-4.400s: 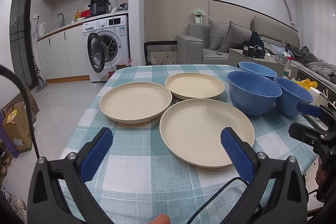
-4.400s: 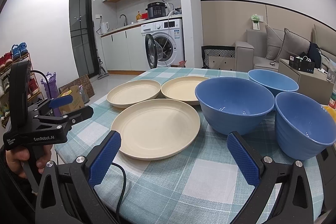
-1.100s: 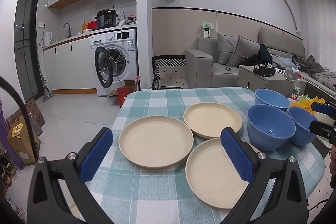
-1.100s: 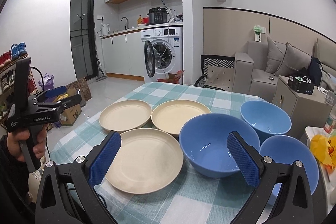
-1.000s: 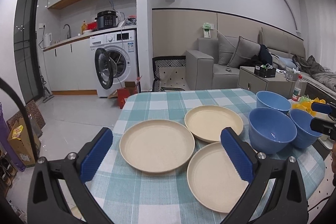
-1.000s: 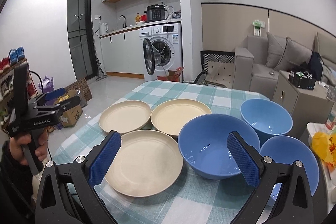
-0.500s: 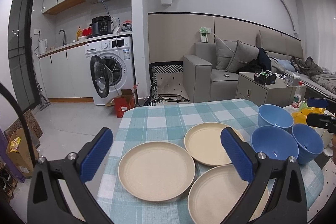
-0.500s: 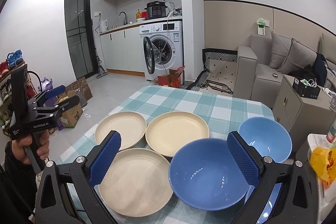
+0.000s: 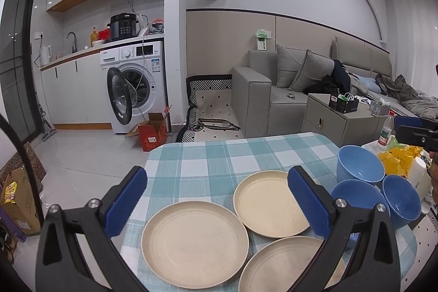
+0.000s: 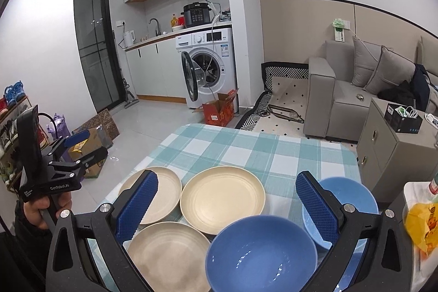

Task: Organize plates and bowls
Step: 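Move both open grippers down toward the rim of the nearest cream plate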

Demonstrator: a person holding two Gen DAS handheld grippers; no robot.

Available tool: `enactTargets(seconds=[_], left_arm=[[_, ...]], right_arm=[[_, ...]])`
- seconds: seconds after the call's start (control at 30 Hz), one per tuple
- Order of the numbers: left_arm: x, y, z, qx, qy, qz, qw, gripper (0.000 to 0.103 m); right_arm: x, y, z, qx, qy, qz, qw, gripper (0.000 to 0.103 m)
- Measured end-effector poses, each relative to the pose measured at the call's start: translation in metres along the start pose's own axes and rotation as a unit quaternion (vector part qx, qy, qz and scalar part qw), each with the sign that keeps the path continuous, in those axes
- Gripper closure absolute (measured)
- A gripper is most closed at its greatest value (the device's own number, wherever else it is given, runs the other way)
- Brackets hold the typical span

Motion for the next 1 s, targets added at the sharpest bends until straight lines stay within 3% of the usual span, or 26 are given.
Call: enactTargets(seconds=[0.23,0.5,1.0], left_arm=[[-0.004,0.006,0.023,0.009,-0.002,0.013,0.9999,0.0],[-0.012,-0.003,0.057,0.033,-0.004,0.015,0.9994,0.0],[-0.009,-0.026,0.107,0.083,-0.018,0.011,0.9964,0.0]], right_arm=[[-0.01,0.009,0.03,0.023,-0.001,0.004,1.0,0.0],[-0.016,-0.009,0.073,0.073,0.003,0.026,0.997,0.0],[-0.034,-0.024,0.131,0.129,-0.013,0.037,0.991,0.0]])
Point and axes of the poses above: each gripper's, at about its wrist camera, not at the fingertips, and z roughly the way its jaws point, x to its left, y to its top, the point moved 4 cm from there along z, roughly the way its jaws point, and after that the axes turned 10 degrees about -x, right-handed, at the moved point
